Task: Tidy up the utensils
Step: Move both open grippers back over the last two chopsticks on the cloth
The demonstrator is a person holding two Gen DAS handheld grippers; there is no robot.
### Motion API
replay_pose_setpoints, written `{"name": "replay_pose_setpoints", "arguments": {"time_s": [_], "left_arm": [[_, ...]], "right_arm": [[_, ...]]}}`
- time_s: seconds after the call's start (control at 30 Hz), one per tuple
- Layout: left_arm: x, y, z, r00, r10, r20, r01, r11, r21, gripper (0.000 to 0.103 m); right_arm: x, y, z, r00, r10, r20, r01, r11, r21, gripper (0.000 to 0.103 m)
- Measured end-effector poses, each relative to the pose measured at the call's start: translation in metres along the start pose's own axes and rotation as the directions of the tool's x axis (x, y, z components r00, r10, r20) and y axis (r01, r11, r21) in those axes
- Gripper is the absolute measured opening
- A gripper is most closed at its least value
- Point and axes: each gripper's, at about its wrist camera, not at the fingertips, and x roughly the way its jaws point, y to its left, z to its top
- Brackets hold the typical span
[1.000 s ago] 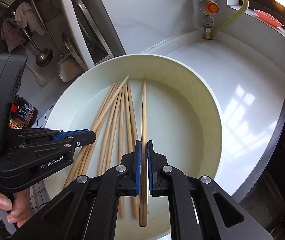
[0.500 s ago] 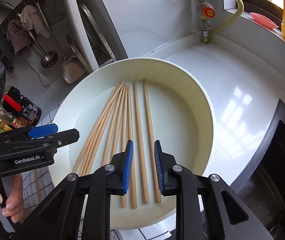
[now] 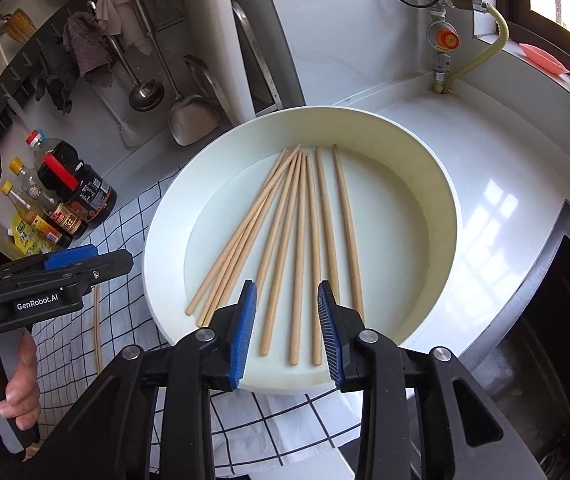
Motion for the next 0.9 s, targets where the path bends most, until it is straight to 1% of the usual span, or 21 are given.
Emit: {"name": "replay_pose_setpoints", "arguments": {"time_s": [0.23, 0.33, 0.47, 0.9], "left_arm": [[-0.017, 0.024, -0.026, 0.999, 0.037, 0.013, -0.036, 0.998, -0.056, 0.073], [-0.023, 0.037, -0.038, 0.999, 0.047, 0.015, -0.045, 0.995, -0.086, 0.074], [-0.027, 0.052, -0.054, 0.997, 0.073, 0.014, -0.071, 0.990, -0.121, 0.075], [-0.033, 0.120, -0.111, 0.991, 0.137, -0.012, -0.136, 0.961, -0.243, 0.078]], "right_arm": [[0.001, 0.033, -0.011, 0.999, 0.036, -0.029, -0.038, 0.997, -0.069, 0.032], [0.003, 0.050, -0.017, 0.998, 0.049, -0.046, -0.053, 0.993, -0.104, 0.035], [0.006, 0.072, -0.023, 0.995, 0.067, -0.073, -0.078, 0.985, -0.153, 0.035], [0.038, 0.153, -0.055, 0.980, 0.095, -0.174, -0.142, 0.947, -0.287, 0.041]]}}
